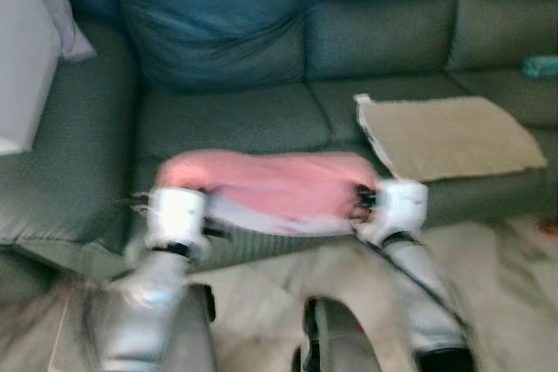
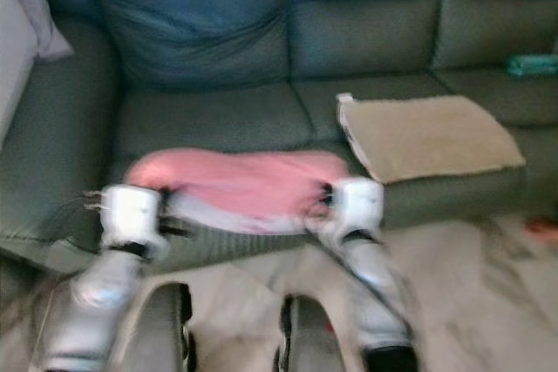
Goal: Move the pillow to the sofa
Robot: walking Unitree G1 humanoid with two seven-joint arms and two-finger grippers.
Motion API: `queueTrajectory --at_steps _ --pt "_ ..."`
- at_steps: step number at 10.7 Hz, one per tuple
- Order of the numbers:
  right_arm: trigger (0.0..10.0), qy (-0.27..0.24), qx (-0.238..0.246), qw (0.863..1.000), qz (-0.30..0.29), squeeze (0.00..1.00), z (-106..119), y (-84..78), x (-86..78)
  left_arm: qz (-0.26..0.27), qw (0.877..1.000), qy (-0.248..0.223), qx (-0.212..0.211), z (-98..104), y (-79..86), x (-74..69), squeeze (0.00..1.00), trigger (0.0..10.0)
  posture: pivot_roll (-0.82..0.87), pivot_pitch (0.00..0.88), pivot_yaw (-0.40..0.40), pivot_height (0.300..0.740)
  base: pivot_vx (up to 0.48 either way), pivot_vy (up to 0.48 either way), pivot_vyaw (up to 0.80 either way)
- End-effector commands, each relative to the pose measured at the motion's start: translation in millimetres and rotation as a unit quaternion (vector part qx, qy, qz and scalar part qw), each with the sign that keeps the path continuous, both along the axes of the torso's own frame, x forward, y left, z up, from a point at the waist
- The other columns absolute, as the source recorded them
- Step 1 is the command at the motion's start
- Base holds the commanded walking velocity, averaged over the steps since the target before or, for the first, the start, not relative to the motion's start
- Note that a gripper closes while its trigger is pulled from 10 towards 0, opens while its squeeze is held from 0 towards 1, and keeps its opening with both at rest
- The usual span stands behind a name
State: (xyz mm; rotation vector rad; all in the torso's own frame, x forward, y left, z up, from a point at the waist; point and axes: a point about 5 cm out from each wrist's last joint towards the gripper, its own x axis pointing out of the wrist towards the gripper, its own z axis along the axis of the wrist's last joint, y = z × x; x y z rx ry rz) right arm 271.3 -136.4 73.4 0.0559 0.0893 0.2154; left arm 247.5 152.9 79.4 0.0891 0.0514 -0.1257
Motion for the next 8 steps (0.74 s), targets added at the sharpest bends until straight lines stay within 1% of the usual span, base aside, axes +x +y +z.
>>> queueTrajectory --at_steps 1,2,3,4,5,6,7,8 --pt "10.0 -0.007 -0.011 1.000 -0.017 0.00 3 -13.9 -0.7 -0.019 1.000 -0.009 -0.010 3 -13.3 0.1 0.00 10.0 0.00 0.144 -0.066 0.621 0.356 0.000 0.00" --pt "10.0 -0.006 -0.010 1.000 -0.014 0.00 3 -13.2 -0.7 -0.017 1.000 -0.008 -0.008 3 -13.2 0.3 0.00 10.0 0.00 0.144 -0.066 0.621 0.352 0.000 0.00" --pt "10.0 -0.006 -0.013 1.000 0.002 0.00 3 -9.7 -1.6 -0.015 1.000 -0.009 -0.008 3 -13.1 0.3 0.00 10.0 0.00 0.144 -0.065 0.621 0.352 0.000 0.00" --pt "10.0 -0.005 -0.012 1.000 0.011 0.00 2 -7.1 -2.3 -0.009 1.000 -0.007 -0.004 2 -11.9 0.6 0.00 10.0 0.00 0.144 -0.065 0.621 0.000 0.000 0.00" --pt "10.0 -0.009 -0.027 0.999 0.036 0.00 3 -5.4 -2.1 0.005 1.000 -0.008 0.000 2 -8.9 0.7 0.00 10.0 0.00 0.150 -0.066 0.621 0.000 0.000 0.00" --pt "10.0 -0.011 -0.043 0.998 0.048 0.00 2 -6.3 -1.1 0.015 1.000 -0.007 0.008 1 -6.4 1.2 0.00 10.0 0.00 0.150 -0.066 0.621 0.000 0.000 0.00" --pt "10.0 -0.019 -0.054 0.997 0.054 0.00 5 -10.9 2.0 0.036 0.999 -0.006 0.021 0 0.1 1.3 0.00 10.0 0.01 0.168 -0.068 0.621 0.000 0.000 0.00" --pt "10.0 -0.036 -0.068 0.994 0.081 0.00 11 -11.1 7.1 0.080 0.996 -0.001 0.037 -3 15.3 0.3 0.00 10.0 0.01 0.188 -0.069 0.621 0.000 0.000 0.79"
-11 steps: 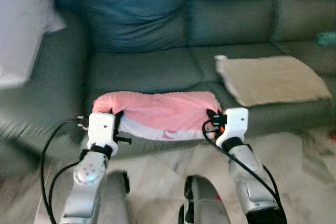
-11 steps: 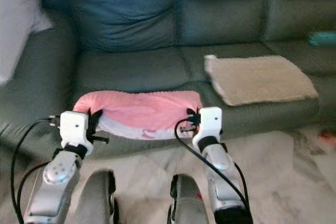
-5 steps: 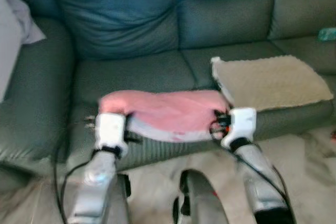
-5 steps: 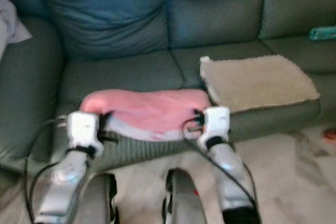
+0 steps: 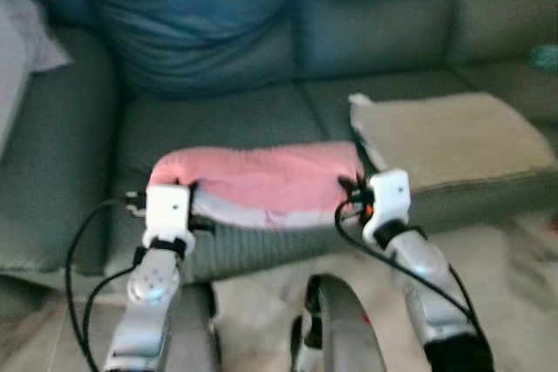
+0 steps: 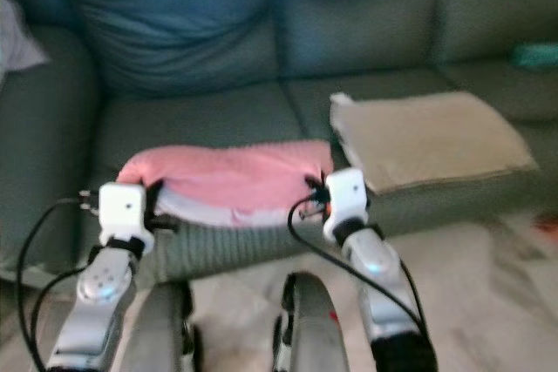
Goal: Move the pillow to the sofa
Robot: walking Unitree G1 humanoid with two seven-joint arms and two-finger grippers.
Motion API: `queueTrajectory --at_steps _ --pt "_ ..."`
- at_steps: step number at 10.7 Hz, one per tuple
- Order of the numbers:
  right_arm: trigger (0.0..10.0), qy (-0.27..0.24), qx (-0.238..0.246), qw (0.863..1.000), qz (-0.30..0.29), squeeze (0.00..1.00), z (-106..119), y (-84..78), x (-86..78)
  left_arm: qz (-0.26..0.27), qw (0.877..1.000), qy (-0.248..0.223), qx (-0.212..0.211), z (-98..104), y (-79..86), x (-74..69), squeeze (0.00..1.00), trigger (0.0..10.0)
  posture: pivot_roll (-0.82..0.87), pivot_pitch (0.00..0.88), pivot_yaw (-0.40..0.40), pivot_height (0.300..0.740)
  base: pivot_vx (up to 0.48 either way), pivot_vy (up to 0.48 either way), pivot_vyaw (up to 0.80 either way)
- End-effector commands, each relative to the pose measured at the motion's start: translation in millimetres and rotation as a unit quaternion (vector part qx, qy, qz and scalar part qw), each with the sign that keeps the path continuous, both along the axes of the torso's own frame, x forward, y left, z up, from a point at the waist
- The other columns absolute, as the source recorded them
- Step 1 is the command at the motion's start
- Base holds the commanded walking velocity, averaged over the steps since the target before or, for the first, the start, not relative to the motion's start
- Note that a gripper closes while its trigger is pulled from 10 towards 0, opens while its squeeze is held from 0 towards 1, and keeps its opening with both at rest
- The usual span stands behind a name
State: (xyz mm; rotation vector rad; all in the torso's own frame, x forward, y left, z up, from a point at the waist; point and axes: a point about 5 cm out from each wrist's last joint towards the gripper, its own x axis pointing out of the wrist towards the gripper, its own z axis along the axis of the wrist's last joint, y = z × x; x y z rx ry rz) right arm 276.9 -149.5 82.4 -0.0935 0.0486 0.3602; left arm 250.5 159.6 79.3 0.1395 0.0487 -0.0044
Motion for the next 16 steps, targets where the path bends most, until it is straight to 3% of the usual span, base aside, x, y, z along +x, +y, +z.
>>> queueTrajectory --at_steps 1,4,5,7,8,10,13,16 --pt "10.0 -0.008 -0.002 1.000 0.011 0.00 3 4.0 4.3 0.026 1.000 0.008 0.012 -4 13.3 -5.2 0.00 10.0 0.02 0.206 -0.072 0.621 0.000 0.000 0.79" --pt "10.0 -0.011 0.005 1.000 -0.008 0.00 6 4.4 10.1 0.024 0.999 0.002 0.022 3 19.9 -4.1 0.00 10.0 0.05 0.259 -0.074 0.621 0.000 0.000 0.26" --pt "10.0 -0.012 0.003 1.000 -0.016 0.00 6 0.8 12.2 0.018 0.999 -0.005 0.032 8 22.8 4.5 0.00 10.0 0.05 0.298 -0.066 0.621 0.000 0.000 0.00" --pt "10.0 -0.007 0.000 1.000 -0.002 0.00 9 -7.7 16.2 0.014 1.000 0.010 0.009 9 22.7 21.2 0.00 10.0 0.03 0.383 -0.054 0.621 0.000 0.000 0.00" --pt "10.0 -0.006 -0.015 1.000 -0.015 0.00 11 -22.8 22.4 0.007 1.000 0.018 0.002 7 15.8 35.8 0.00 10.0 0.01 0.439 -0.039 0.621 0.000 0.000 0.00" --pt "10.0 -0.004 -0.027 0.999 -0.027 0.00 14 -37.6 28.3 0.009 1.000 0.024 -0.001 7 7.7 47.3 0.00 10.0 -0.02 0.481 -0.035 0.621 0.000 0.000 0.00" --pt "10.0 -0.018 -0.086 0.996 -0.014 0.00 27 -60.2 46.0 0.097 0.995 0.014 0.030 10 23.0 59.9 0.00 10.0 -0.03 0.504 -0.046 0.621 0.000 0.000 0.00" --pt "10.0 -0.031 -0.147 0.989 -0.009 0.00 48 -88.5 65.6 0.163 0.985 0.007 0.052 12 45.5 48.7 0.00 10.0 -0.01 0.502 -0.061 0.621 0.000 0.000 0.00"
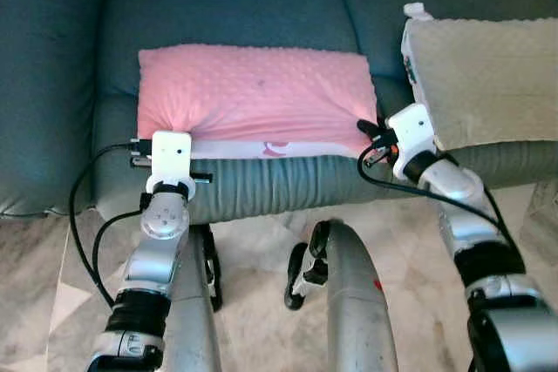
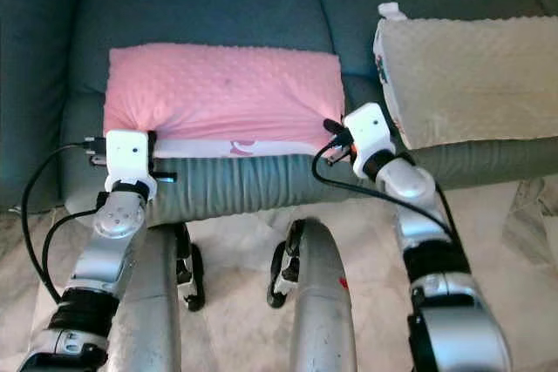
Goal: Move the pillow to the sofa
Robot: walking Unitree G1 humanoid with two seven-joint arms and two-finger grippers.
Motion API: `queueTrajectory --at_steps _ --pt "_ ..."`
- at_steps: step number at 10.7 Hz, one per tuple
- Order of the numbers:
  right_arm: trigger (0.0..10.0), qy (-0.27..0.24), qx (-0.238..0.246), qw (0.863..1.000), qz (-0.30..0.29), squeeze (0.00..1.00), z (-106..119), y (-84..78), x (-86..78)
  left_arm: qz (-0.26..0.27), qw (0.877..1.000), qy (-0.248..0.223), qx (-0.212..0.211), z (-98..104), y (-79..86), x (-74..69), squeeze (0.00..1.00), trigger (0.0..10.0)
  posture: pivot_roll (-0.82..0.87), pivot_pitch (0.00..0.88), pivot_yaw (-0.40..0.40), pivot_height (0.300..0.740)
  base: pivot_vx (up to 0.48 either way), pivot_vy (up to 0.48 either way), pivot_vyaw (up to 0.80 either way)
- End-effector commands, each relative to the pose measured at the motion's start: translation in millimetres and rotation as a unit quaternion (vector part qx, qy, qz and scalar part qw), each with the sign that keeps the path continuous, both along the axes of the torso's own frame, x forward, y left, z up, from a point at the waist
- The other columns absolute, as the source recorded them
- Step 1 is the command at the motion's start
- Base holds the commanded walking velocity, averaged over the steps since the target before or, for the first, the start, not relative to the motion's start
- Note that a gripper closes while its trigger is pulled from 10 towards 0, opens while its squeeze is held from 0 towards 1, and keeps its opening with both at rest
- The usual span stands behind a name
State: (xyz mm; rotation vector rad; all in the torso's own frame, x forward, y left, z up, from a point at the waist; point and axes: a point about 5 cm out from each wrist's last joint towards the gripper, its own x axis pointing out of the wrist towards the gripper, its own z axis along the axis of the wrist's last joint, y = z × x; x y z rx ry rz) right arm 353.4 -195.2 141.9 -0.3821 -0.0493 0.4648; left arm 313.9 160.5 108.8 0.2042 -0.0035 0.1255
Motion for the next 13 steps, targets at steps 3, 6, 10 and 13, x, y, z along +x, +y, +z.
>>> queueTrajectory --at_steps 3,6,10,13 --pt "10.0 0.021 -0.040 0.994 -0.096 0.00 -5 -59.2 -6.5 0.157 0.987 0.025 0.031 -13 62.9 -15.8 0.00 10.0 -0.01 0.495 -0.067 0.621 0.000 0.000 0.00" --pt "10.0 0.012 -0.073 0.990 -0.122 0.00 -7 -68.3 -5.4 0.174 0.984 0.023 0.038 -10 66.9 -20.9 0.26 10.0 0.00 0.492 -0.067 0.621 0.000 0.000 0.00" --pt "10.0 0.006 -0.093 0.982 -0.164 1.00 -7 -79.5 -4.7 0.180 0.983 0.017 0.036 -6 66.2 -22.6 1.00 10.0 0.00 0.489 -0.067 0.621 0.000 0.000 0.00" --pt "10.0 0.003 -0.090 0.981 -0.174 1.00 -12 -77.0 -5.8 0.171 0.985 0.009 0.030 -2 61.2 -24.4 1.00 10.0 0.01 0.485 -0.070 0.621 0.000 0.000 0.00"
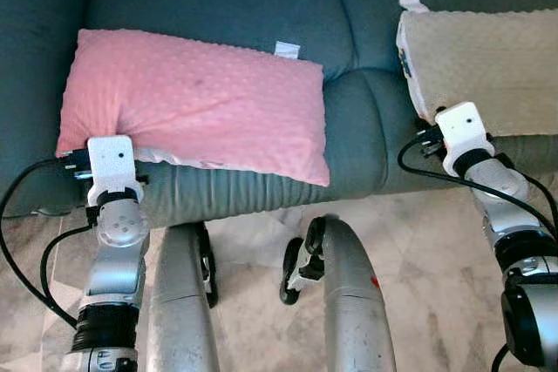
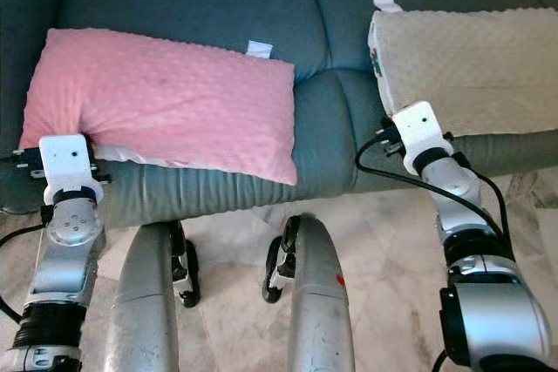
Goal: Move the pillow to the sofa
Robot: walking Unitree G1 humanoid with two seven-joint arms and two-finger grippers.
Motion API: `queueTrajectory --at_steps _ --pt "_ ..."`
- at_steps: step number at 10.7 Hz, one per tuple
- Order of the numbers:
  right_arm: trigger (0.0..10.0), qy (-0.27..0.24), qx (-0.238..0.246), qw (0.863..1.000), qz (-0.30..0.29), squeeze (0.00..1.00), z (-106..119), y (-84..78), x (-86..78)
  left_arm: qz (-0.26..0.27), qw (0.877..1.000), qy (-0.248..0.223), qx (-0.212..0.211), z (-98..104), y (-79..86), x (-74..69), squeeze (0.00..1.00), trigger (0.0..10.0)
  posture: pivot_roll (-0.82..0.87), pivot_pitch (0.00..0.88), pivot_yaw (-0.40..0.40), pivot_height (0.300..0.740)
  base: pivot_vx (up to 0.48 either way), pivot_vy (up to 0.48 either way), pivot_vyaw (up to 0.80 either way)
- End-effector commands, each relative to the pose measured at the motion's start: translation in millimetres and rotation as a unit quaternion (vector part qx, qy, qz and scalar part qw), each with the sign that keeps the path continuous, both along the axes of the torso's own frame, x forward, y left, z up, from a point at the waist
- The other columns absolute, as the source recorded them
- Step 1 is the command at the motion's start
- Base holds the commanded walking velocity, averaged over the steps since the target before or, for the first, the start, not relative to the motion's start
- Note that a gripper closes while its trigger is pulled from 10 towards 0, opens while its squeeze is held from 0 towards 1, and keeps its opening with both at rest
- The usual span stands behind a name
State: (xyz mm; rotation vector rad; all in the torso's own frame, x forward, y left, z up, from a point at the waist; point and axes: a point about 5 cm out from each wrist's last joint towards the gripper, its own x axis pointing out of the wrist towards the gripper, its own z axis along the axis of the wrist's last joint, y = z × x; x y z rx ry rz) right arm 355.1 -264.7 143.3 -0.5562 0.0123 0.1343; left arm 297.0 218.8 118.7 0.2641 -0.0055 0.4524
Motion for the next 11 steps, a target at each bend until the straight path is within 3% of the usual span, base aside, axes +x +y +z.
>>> queueTrajectory --at_steps 1,4,8,10,11 --pt "10.0 0.019 0.005 1.000 -0.009 1.00 -13 -3.4 -6.3 0.009 1.000 0.024 -0.010 -12 2.2 -8.0 1.00 10.0 0.01 0.484 -0.071 0.621 0.000 0.000 0.00" --pt "10.0 -0.022 0.044 0.998 0.048 1.00 -13 38.7 -2.7 -0.014 0.999 0.032 -0.024 -10 -14.1 -27.8 1.00 10.0 0.02 0.471 -0.069 0.621 0.000 0.000 0.00" --pt "10.0 -0.025 0.103 0.990 0.099 1.00 -26 90.1 -9.3 -0.034 0.997 0.052 -0.035 -9 -24.4 -51.3 1.00 10.0 0.04 0.449 -0.071 0.621 0.000 0.000 0.00" --pt "10.0 -0.018 0.145 0.978 0.146 1.00 -24 112.0 -12.6 -0.045 0.999 0.019 -0.002 12 -17.6 -51.5 1.00 10.0 0.05 0.434 -0.073 0.621 0.000 0.000 0.00" --pt "10.0 -0.004 0.181 0.962 0.206 1.00 -22 131.6 -18.3 -0.022 0.999 0.004 0.035 24 -1.3 -54.0 1.00 10.0 0.06 0.429 -0.073 0.621 0.000 0.000 0.00"
